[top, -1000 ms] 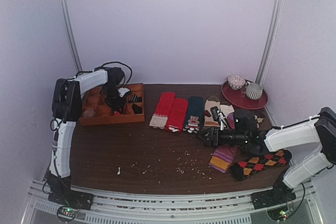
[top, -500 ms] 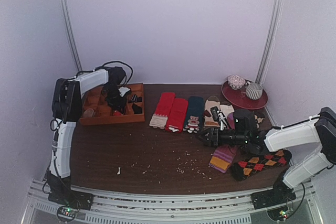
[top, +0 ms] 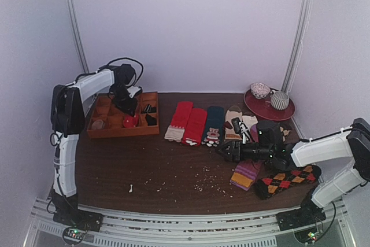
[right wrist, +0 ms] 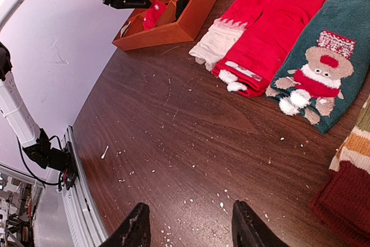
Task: Roll the socks
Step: Place a pair of socks in the storage box, then adjust the pair of socks in the storage box.
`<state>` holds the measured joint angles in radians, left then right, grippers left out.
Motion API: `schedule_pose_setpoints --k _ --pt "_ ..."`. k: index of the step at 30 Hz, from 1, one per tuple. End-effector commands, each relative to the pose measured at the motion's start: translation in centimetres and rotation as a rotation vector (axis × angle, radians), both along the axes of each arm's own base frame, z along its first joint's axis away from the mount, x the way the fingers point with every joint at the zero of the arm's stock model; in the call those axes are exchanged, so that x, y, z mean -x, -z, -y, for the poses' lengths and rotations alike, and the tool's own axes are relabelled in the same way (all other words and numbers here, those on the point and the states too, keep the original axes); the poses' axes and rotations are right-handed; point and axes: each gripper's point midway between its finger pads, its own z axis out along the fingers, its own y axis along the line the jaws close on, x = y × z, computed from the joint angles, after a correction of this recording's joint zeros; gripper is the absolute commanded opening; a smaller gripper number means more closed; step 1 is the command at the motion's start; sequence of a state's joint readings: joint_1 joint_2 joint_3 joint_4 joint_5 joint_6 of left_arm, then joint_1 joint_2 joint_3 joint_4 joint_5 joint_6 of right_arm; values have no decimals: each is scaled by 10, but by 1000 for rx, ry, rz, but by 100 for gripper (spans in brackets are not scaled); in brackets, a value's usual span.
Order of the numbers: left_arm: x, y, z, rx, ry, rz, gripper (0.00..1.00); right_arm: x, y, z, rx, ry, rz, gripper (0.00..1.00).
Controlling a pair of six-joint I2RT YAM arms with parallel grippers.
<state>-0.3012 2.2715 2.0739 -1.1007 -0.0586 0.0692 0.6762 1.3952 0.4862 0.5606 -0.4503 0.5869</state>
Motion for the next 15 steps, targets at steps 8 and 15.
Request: schedule_pose_setpoints --k 8,15 --pt "-2 -27 -1 11 -13 69 42 -4 -19 -3 -16 12 40 49" --pt "14 -28 10 110 -2 67 41 -3 -16 -4 -12 9 37 48"
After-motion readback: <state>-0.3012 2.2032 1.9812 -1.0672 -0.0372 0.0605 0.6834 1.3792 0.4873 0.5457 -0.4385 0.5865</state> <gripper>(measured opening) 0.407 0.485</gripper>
